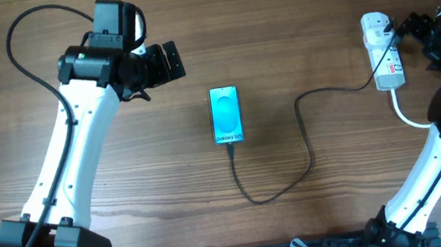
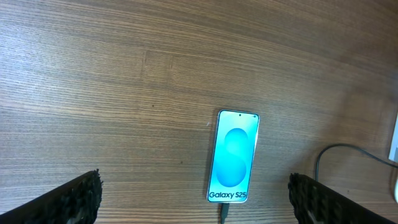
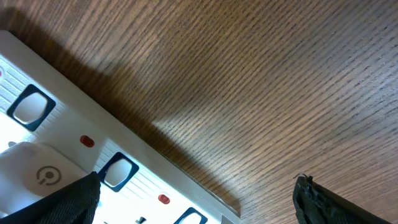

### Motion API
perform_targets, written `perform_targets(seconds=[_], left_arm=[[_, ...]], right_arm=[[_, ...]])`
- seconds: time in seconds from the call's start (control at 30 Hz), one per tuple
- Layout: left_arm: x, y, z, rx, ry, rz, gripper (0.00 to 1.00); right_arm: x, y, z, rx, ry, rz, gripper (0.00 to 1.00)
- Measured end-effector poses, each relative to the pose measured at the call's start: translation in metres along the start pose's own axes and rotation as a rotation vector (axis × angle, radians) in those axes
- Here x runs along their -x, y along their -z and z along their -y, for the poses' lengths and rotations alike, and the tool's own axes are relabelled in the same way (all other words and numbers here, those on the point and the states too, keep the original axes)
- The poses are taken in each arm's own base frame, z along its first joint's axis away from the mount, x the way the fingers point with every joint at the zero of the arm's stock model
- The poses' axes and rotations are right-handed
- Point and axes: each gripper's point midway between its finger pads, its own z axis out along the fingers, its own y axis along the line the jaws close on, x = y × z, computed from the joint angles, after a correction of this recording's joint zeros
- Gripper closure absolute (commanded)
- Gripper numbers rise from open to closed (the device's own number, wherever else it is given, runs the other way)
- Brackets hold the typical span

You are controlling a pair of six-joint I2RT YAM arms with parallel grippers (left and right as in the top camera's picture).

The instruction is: Plug charger to phone and switch on socket

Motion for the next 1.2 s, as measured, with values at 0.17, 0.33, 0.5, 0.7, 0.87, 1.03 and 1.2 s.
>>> perform_targets(seconds=[0.17,0.33,0.5,0.7,0.87,1.03,1.2], left_arm=[[0.000,0.000,0.000,0.000,0.000,0.000,0.00],[0.000,0.000,0.000,0.000,0.000,0.000,0.00],[0.000,0.000,0.000,0.000,0.000,0.000,0.00],[0.000,0.000,0.000,0.000,0.000,0.000,0.00],[0.000,0.000,0.000,0.000,0.000,0.000,0.00],[0.000,0.000,0.000,0.000,0.000,0.000,0.00],[0.000,0.000,0.000,0.000,0.000,0.000,0.00]], right_arm=[[0.000,-0.001,0.001,-0.009,0.000,0.000,0.00],[-0.002,-0.002,0.002,-0.012,0.001,-0.009,0.00],[-0.003,-0.002,0.002,-0.013,0.000,-0.013,0.00],[-0.003,-0.002,0.002,-0.013,0.001,-0.012,0.00],[-0.002,-0.006,0.002,-0.010,0.002,-0.005,0.01],[-0.005,-0.013,0.001,0.001,0.001,-0.016,0.00],[-0.006,-0.013,0.001,0.002,0.000,-0.018,0.00]])
